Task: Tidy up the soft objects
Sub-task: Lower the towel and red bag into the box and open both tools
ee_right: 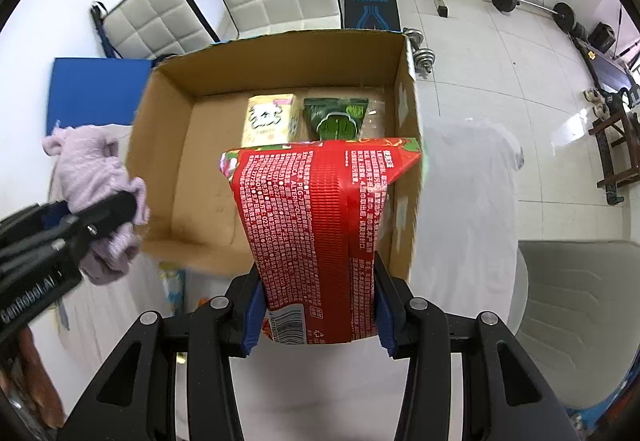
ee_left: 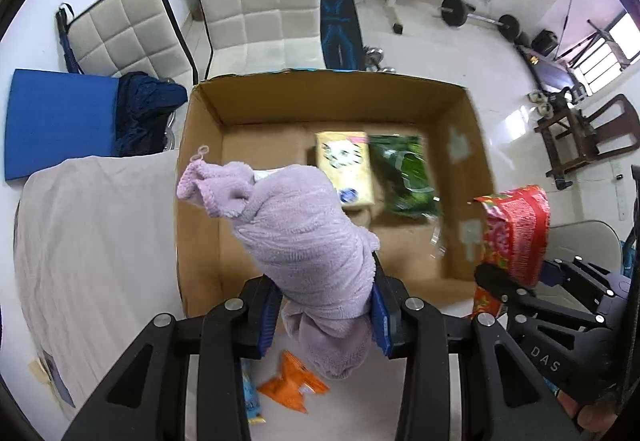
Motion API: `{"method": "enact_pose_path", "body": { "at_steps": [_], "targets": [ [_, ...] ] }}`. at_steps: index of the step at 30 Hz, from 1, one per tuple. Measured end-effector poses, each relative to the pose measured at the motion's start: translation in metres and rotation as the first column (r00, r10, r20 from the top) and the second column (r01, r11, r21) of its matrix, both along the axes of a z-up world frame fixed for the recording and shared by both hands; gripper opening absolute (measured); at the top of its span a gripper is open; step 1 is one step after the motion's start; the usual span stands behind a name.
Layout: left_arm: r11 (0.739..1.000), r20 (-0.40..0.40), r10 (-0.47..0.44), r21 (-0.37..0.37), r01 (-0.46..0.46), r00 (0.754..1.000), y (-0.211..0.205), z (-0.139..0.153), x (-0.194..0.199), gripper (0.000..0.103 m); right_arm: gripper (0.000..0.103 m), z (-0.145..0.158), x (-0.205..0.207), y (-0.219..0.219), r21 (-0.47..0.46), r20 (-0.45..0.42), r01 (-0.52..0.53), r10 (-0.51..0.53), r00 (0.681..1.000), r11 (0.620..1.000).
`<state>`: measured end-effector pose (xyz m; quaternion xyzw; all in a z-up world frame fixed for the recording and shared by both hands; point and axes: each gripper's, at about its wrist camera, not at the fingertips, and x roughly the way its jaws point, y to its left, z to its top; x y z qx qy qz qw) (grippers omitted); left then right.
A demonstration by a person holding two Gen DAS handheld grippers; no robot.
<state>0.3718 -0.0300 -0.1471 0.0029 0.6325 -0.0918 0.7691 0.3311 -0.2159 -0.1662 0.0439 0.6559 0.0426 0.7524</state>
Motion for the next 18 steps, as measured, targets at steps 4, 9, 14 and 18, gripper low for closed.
{"method": "enact_pose_path", "body": {
  "at_steps": [4,9,14,18],
  "targets": [
    [1.000,-0.068,0.007,0.012,-0.007,0.998,0.009,-0.029,0.029,0.036,0.048,-0.031,0.025,0.005,-0.013,-0.064,0.018,-0.018,0.998,1.000],
    [0.998,-0.142,0.005,0.061,0.004,0.990,0.015,-0.070,0.060,0.036,0.048,-0.066,0.036,0.010,-0.032,-0.137,0.012,-0.016,0.990,0.999],
    [0.995,-0.172,-0.005,0.095,0.022,0.985,0.014,-0.100,0.078,0.036,0.048,-0.100,0.034,0.016,-0.042,-0.195,-0.007,-0.001,0.981,0.999],
    [0.995,-0.195,-0.011,0.099,0.030,0.981,0.011,-0.115,0.090,0.036,0.048,-0.121,0.035,0.017,-0.051,-0.225,-0.019,0.007,0.974,0.999]
  ]
}}
